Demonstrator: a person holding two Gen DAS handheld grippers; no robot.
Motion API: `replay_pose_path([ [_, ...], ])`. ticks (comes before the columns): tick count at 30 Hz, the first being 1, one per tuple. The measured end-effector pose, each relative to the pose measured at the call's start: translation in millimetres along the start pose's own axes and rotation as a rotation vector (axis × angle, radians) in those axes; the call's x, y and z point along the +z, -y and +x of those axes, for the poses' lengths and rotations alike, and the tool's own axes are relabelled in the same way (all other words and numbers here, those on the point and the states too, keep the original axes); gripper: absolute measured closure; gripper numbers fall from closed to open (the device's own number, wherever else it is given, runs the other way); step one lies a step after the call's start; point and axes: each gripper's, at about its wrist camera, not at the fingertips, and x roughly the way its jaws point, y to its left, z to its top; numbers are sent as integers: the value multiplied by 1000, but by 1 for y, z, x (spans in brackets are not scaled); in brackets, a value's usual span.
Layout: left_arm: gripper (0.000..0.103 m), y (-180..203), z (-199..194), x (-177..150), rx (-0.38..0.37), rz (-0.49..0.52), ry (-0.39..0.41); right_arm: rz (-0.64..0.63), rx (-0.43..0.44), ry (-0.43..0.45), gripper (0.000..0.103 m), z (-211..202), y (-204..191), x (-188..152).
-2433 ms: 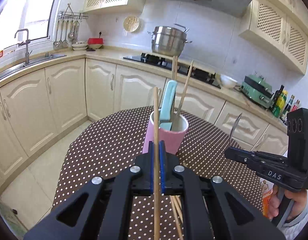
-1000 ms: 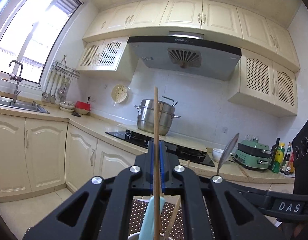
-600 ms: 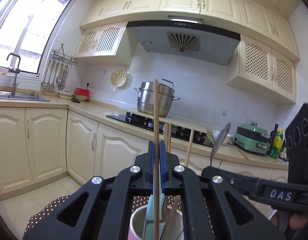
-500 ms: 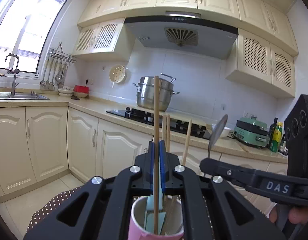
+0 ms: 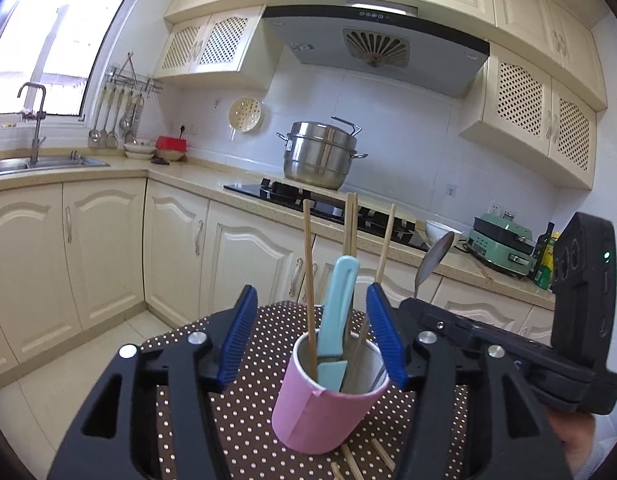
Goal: Organize utensils
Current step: 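Open both grippers to release the chopstick and spoon into the pink cup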
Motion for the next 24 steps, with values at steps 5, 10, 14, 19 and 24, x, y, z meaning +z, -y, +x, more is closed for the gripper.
replay_pose_path([
  [5, 41, -2, -12, 0, 59, 45, -14, 0, -21, -8, 99, 0, -2, -5],
  [10, 41, -2, -13, -3, 133, 99, -54, 1, -37, -16, 99, 0, -5, -10],
  [14, 41, -6, -11, -8, 159, 111, -100, 5, -52, -22, 99, 0, -4, -13],
  [19, 40, -12, -13, -10, 159, 90, -130, 31, -60, -32, 98, 1, -1, -18],
  [24, 38, -13, -19, -12, 153, 97, -141, 40, -73, -35, 98, 0, -2, -21],
])
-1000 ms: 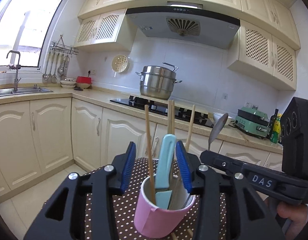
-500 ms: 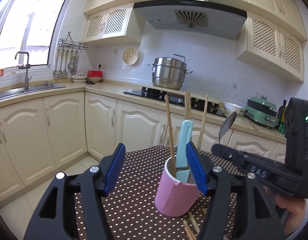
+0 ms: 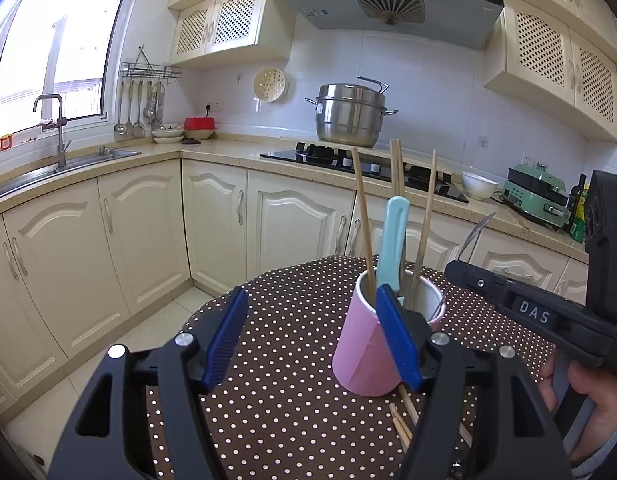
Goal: Organize utensils
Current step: 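Open both grippers to release the chopstick and spoon into the pink cup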
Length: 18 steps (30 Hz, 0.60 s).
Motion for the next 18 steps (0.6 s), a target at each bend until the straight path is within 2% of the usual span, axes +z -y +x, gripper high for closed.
replay_pose_path([
  [6, 36, -5, -7, -2, -7, -10, -12, -1, -12, 0, 96, -5, -3, -4],
  [8, 36, -7, -10, -2, -10, -18, -13, 3, -12, 0, 84, -7, -4, -5],
  [10, 36, -9, -12, -3, -11, -24, -15, 5, -15, 15, 58, -12, -4, -7],
  [18, 36, -8, -25, -4, -19, -32, -16, 4, -21, 28, 51, -25, -6, -8],
])
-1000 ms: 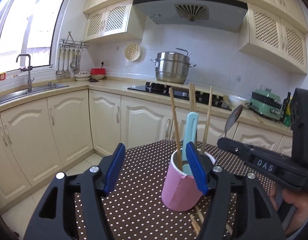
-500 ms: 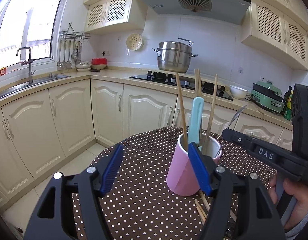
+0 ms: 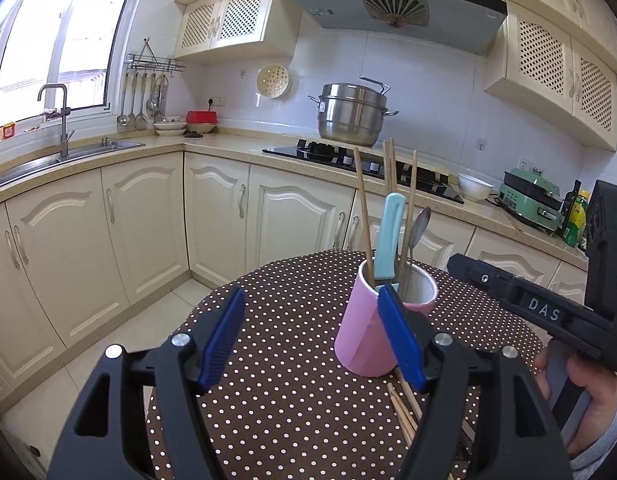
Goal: Organize utensils
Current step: 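Open both grippers to release the chopstick and spoon into the pink cup, then lower both grippers toward the loose chopsticks beside the pink cup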
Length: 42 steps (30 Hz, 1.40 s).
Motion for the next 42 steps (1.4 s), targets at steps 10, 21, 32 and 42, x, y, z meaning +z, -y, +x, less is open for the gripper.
replay_pose_path([
  [10, 35, 11, -18, -6, -4, -9, -29, -1, -20, 12, 43, -30, 4, -2],
  [21, 32, 28, -23, -36, -65, -51, -210, -47, -32, -124, 39, -55, 17, -31],
  [32, 32, 34, 7, -74, -177, -180, -504, -32, -38, -284, 39, -68, 37, -69],
  [42, 56, 55, 32, -96, -194, -197, -631, -6, -19, -343, 39, -70, 50, -92],
])
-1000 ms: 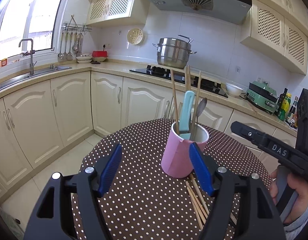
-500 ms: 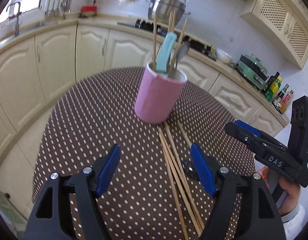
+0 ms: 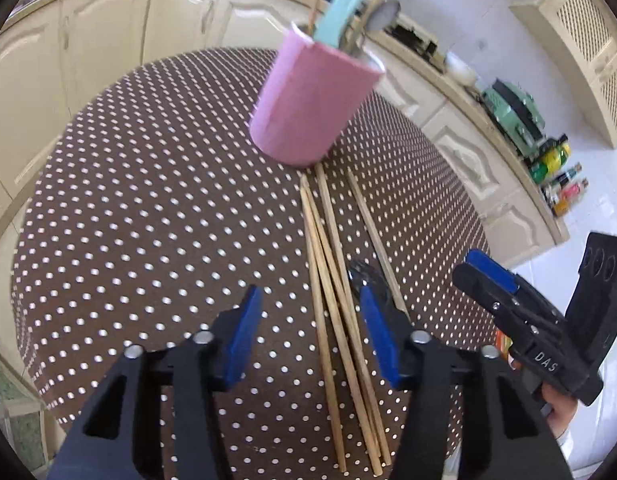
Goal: Organize utensils
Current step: 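Lower both grippers toward the loose chopsticks beside the pink cup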
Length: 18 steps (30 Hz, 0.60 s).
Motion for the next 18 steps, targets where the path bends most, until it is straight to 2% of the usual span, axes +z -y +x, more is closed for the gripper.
replay_pose_path([
  [3, 61, 3, 12, -4, 41, 33, -43, -7, 8, -15, 39, 2, 0, -3],
  [9, 61, 14, 25, -10, 114, 115, -86, 7, 20, -33, 39, 11, 2, -5],
  [14, 61, 35, 42, 1, 204, 199, -96, 2, 29, -39, 39, 15, -1, -2],
  [18, 61, 46, 54, 15, 247, 250, -116, 5, 29, -41, 39, 17, 3, 4],
])
